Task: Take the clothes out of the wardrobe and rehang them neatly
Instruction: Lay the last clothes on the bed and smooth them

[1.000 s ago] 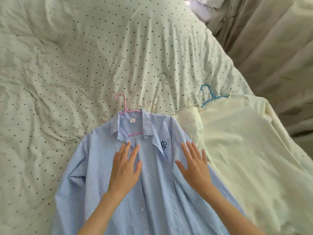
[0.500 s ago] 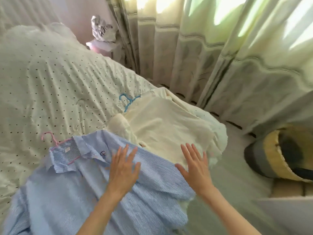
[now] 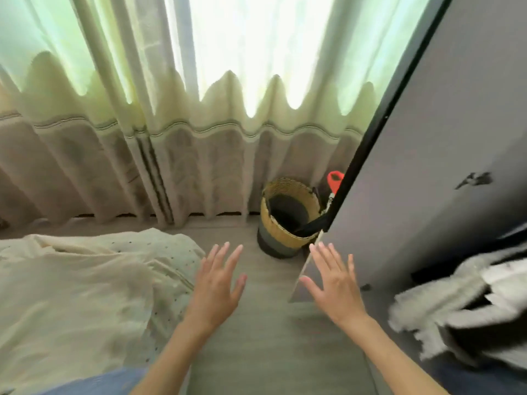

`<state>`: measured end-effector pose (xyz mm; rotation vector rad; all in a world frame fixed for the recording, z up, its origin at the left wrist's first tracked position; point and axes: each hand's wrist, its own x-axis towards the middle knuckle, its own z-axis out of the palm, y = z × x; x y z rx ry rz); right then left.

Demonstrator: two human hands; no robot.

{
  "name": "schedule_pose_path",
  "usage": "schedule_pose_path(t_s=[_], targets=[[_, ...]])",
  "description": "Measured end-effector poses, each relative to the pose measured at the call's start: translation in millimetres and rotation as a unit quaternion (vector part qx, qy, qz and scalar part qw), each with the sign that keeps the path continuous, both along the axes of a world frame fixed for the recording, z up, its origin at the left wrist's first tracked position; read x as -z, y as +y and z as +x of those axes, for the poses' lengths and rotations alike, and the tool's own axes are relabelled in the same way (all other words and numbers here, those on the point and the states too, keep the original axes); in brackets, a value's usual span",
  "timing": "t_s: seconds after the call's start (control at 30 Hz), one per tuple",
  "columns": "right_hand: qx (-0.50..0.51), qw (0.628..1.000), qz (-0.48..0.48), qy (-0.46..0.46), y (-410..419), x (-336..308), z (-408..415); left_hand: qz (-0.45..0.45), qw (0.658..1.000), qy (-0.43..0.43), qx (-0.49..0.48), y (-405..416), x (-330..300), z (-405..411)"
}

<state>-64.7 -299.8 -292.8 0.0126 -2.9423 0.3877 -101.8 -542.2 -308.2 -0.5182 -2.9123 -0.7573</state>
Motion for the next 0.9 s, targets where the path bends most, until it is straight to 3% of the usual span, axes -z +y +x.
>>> schedule_pose_path(t_s=[0.23, 0.6, 0.9], targets=[[0.169, 0.984, 0.031, 0.045, 159, -42, 16, 0.037, 0.985, 0.038, 0.166, 191, -52, -45], [0.364, 0.928, 0.07, 0.044, 326, -68, 53, 0.06, 0.916, -0.034, 0.394, 410, -57, -63], [0.449, 0.884, 0.112, 0.072, 437, -102, 10, 0.113, 0.873, -0.008, 0.474, 560, -84, -123]])
